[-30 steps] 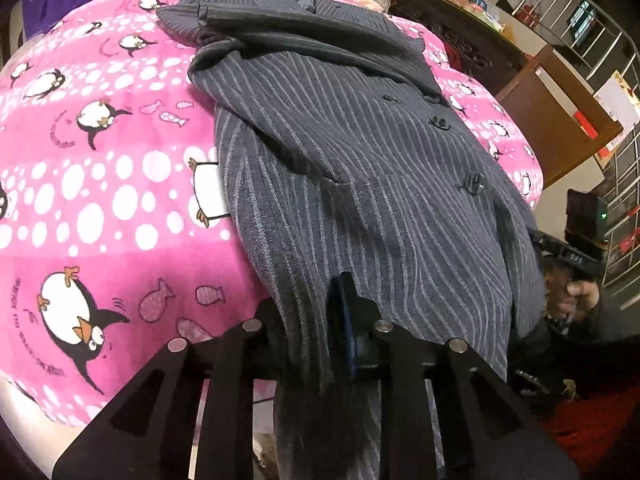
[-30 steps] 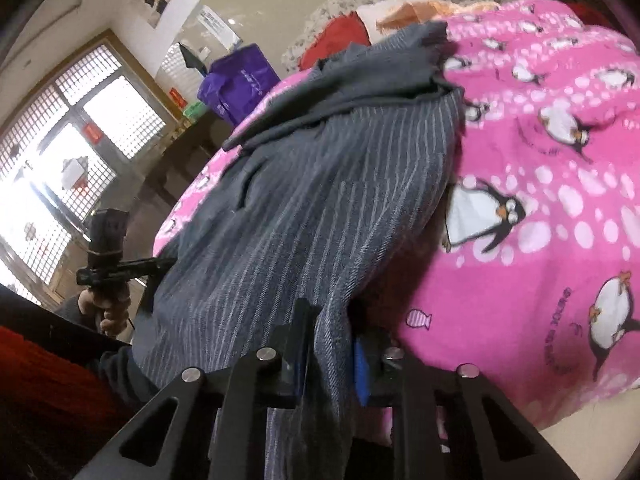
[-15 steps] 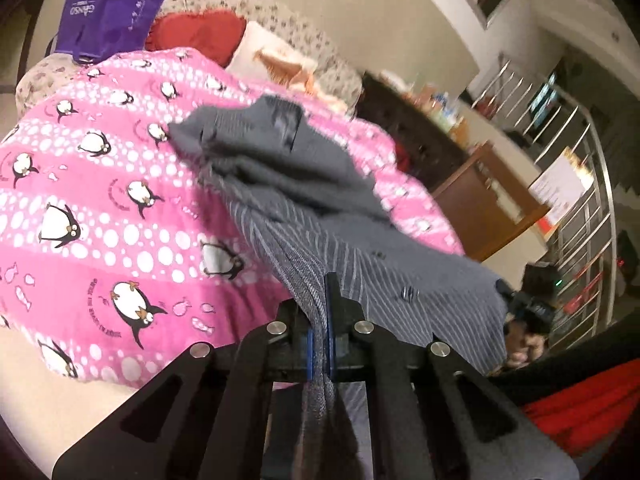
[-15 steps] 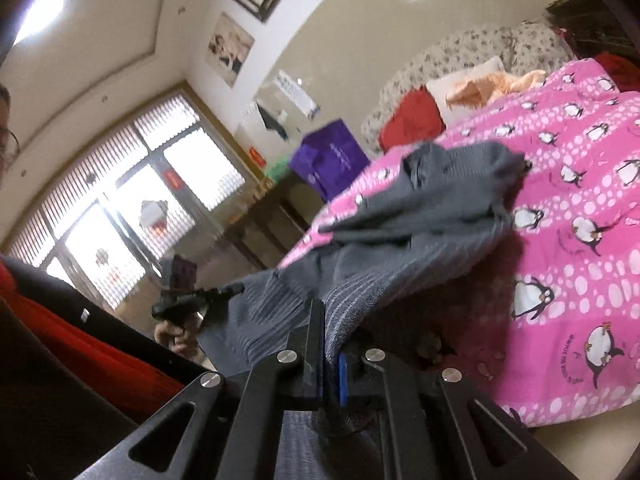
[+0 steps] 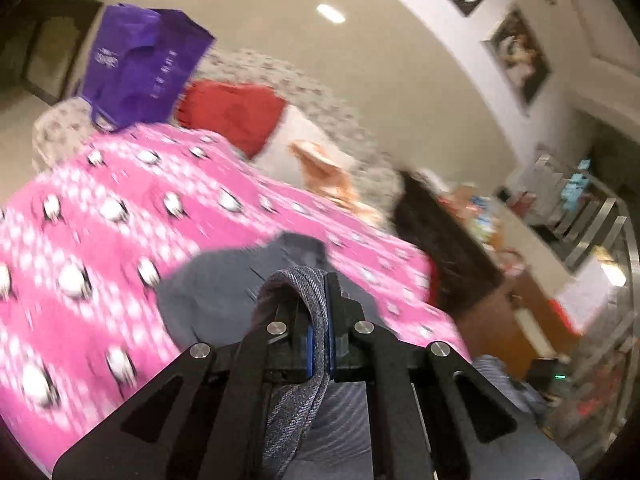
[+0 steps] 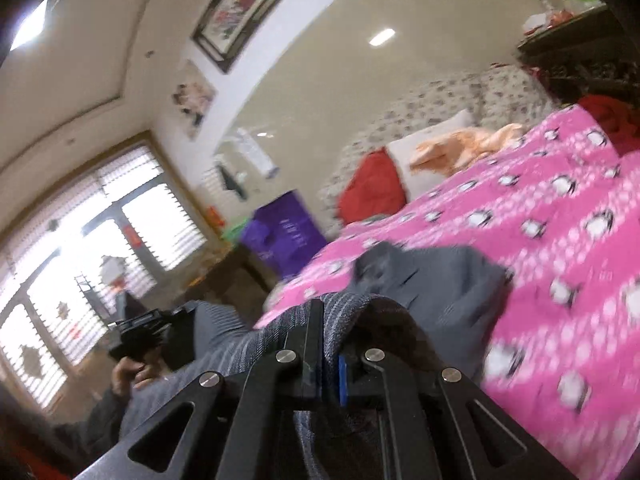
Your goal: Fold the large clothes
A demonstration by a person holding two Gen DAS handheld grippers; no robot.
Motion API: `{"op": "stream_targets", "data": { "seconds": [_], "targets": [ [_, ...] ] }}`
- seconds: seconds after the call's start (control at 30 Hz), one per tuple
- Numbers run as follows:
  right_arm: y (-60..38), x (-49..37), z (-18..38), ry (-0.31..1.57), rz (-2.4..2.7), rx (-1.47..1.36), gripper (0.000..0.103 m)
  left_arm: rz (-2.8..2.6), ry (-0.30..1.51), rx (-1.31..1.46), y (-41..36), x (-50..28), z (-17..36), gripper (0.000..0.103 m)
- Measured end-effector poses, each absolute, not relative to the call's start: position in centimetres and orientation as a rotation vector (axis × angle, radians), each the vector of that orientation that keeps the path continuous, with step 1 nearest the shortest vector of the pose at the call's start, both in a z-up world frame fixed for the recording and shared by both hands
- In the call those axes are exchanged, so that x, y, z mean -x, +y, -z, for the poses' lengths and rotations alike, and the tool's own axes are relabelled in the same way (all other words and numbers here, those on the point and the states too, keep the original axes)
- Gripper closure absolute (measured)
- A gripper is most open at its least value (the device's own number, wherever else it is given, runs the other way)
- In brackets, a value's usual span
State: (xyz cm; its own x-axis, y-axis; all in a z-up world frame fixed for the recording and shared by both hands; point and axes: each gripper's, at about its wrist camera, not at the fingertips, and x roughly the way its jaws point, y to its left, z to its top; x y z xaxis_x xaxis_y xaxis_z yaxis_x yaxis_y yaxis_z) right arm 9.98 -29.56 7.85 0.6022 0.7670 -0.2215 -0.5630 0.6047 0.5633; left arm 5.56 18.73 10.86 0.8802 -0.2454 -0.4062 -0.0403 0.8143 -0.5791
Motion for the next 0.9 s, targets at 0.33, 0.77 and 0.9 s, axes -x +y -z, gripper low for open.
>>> {"op": "stream_targets", "data": {
  "seconds": [0.33, 0.77, 0.9],
  "targets": [
    [-26.0, -27.9, -0.4, 0.729, -0.579, -0.451, 0.098, -0.129, 0.767, 0.52, 21.5, -20.2, 0.4, 0.099],
    [-26.5, -32.6, 6.8, 0.887, -0.491, -0.482, 0.096, -0.109, 0.864, 0.385, 20.5, -22.0, 6.1, 0.094],
    [-28.3, -31.5, 5.3, 0.915, -0.509, -0.585, 0.077, -0.043, 0.916, 0.524, 22.7, -22.4, 4.0, 0.092]
  ]
}}
